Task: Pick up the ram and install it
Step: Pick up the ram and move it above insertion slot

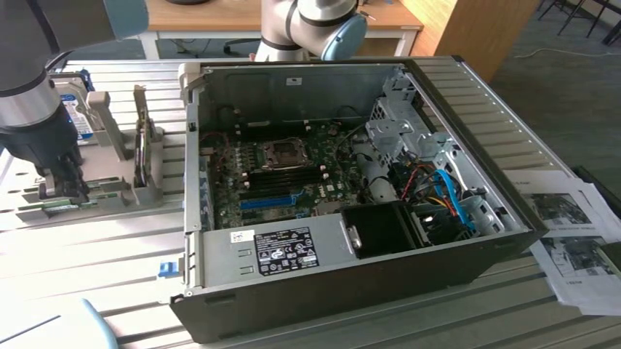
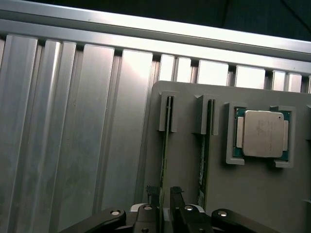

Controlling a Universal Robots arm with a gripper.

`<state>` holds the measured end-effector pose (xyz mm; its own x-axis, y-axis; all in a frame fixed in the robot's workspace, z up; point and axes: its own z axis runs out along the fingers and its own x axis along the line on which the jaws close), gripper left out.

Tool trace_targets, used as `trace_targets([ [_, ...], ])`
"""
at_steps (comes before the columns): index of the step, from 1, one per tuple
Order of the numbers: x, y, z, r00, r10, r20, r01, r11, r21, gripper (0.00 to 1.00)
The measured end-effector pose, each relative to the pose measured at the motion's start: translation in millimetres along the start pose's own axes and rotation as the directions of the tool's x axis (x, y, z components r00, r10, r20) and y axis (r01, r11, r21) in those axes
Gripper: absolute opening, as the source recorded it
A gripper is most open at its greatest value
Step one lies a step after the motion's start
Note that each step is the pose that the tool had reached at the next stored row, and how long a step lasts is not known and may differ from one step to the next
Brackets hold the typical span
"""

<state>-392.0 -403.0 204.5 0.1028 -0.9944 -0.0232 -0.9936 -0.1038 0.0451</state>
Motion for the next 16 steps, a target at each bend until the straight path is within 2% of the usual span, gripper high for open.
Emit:
trace_targets([
  [16, -1.1, -0.2, 2.0, 1.0, 0.0, 0.0, 0.0, 1.0, 0.0, 0.23],
])
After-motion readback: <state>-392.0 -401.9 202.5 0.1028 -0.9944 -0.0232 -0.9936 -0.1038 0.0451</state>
